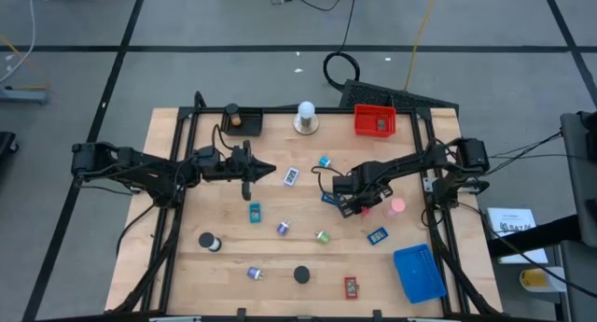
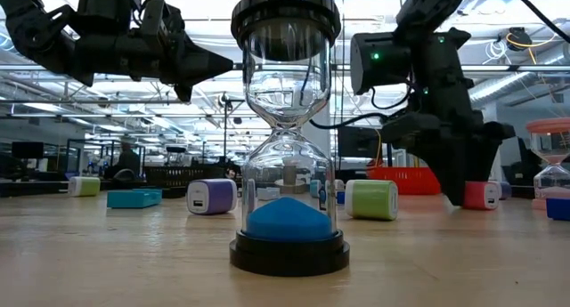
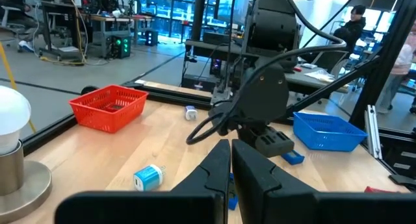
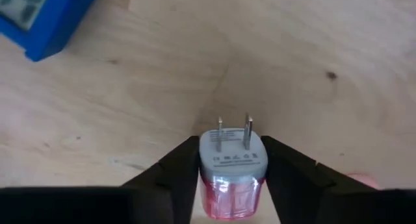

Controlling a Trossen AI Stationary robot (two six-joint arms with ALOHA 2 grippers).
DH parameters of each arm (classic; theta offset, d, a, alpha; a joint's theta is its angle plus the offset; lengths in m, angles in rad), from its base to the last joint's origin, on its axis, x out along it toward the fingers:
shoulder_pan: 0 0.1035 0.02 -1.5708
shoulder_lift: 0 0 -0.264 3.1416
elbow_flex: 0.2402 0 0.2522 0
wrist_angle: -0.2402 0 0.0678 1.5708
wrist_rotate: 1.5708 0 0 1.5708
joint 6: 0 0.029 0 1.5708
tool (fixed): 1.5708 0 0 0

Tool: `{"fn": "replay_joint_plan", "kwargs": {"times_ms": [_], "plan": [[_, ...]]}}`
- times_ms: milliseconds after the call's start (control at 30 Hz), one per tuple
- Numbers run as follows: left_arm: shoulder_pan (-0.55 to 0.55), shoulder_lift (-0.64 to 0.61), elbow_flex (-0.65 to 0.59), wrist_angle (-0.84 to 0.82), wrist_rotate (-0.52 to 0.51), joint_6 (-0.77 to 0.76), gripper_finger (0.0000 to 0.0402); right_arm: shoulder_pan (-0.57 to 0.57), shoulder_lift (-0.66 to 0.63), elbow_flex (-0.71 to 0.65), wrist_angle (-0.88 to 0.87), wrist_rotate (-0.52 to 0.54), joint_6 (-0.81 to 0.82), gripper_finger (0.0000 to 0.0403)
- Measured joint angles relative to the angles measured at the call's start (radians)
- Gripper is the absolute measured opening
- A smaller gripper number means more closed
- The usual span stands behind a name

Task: Pick & Place Office items
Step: Put the pink charger adapter into the blue bin

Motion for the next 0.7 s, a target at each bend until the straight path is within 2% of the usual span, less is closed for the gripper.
{"fn": "replay_joint_plan", "kwargs": {"times_ms": [100,233,367,533,700], "plan": [[0.001,0.0,0.0,0.0,0.0,0.0,0.0019,0.001,-0.015,0.012,-0.001,-0.017,-0.013,0.0129],[0.001,0.0,0.0,0.0,-0.003,0.002,0.0019,0.01,-0.063,0.07,-0.013,-0.018,-0.037,0.0129],[0.001,0.0,0.0,0.0,-0.011,0.005,0.0019,0.041,-0.106,0.165,-0.079,-0.069,-0.023,0.0135],[0.001,0.0,0.0,0.0,-0.013,0.001,0.0019,0.15,-0.112,0.287,-0.211,-0.125,0.053,0.0134],[0.001,0.0,0.0,0.0,-0.013,0.0,0.0019,0.3,-0.112,0.312,-0.229,-0.162,0.236,0.0134]]}}
